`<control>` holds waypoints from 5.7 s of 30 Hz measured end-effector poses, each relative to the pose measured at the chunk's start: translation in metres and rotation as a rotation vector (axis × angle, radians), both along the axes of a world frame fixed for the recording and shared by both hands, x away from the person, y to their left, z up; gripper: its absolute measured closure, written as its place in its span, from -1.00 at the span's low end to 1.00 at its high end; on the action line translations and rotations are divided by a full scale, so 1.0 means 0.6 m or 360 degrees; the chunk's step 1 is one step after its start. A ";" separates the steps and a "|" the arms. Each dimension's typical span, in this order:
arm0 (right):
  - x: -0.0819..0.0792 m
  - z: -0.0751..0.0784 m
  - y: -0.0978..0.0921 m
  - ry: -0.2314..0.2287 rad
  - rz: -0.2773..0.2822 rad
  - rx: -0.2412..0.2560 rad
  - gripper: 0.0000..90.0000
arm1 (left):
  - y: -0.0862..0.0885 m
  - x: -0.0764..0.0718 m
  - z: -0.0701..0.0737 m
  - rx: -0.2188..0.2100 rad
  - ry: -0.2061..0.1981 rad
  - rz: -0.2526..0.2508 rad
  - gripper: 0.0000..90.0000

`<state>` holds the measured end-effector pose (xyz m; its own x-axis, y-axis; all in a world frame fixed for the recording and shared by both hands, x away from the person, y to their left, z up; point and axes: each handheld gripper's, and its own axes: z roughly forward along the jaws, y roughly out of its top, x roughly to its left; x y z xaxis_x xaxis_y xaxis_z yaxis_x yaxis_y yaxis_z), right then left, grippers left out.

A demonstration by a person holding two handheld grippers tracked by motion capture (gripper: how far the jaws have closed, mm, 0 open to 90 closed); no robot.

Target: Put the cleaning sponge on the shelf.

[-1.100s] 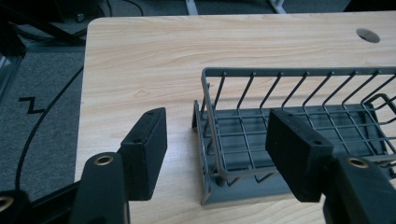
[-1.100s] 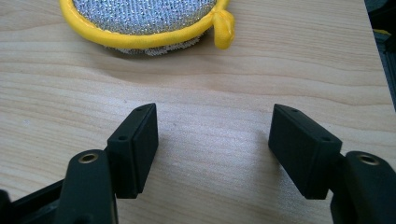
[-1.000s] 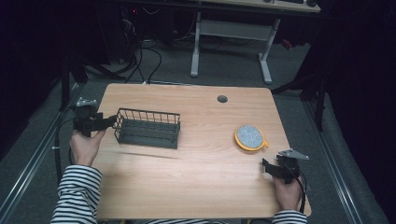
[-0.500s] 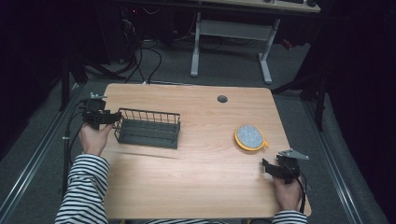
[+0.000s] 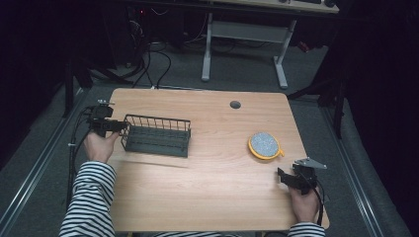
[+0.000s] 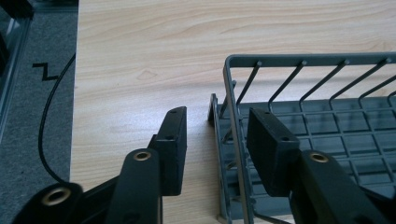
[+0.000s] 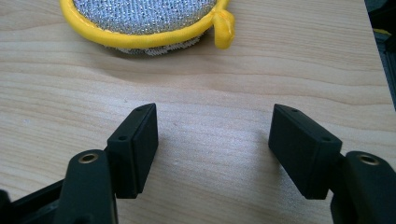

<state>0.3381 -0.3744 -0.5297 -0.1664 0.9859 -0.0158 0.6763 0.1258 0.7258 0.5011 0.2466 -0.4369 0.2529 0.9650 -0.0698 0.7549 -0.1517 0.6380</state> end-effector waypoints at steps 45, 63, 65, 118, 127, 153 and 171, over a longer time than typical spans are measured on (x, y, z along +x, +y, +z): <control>-0.001 0.000 0.000 0.0003 0.0007 -0.0004 -0.27 | -0.041 0.001 -0.013 -0.0113 0.0092 -0.0037 0.89; -0.001 0.000 0.000 0.0003 0.0014 -0.0005 -0.28 | -0.084 -0.010 -0.012 -0.0147 0.0103 -0.0096 0.90; -0.001 0.000 0.000 0.0003 0.0014 -0.0005 -0.28 | -0.094 -0.011 -0.012 -0.0154 0.0104 -0.0108 0.90; -0.002 0.000 0.001 0.0006 0.0021 -0.0002 -0.29 | -0.239 -0.039 -0.014 -0.0162 0.0079 -0.0293 0.90; -0.002 0.000 0.000 0.0005 0.0022 0.0000 -0.29 | -0.232 -0.039 -0.018 -0.0234 0.0091 -0.0327 0.64; -0.002 0.000 0.001 0.0006 0.0021 -0.0003 -0.29 | -0.139 -0.106 0.011 -0.0427 -0.0226 -0.0320 -0.24; -0.001 0.000 -0.001 -0.0002 0.0005 0.0000 -0.22 | -0.085 -0.184 -0.086 -0.0393 -0.0233 -0.0206 -0.25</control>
<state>0.3373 -0.3752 -0.5295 -0.1696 0.9854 -0.0160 0.6752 0.1280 0.7265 0.3906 0.1957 -0.4883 0.3973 0.8825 -0.2516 0.6369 -0.0678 0.7680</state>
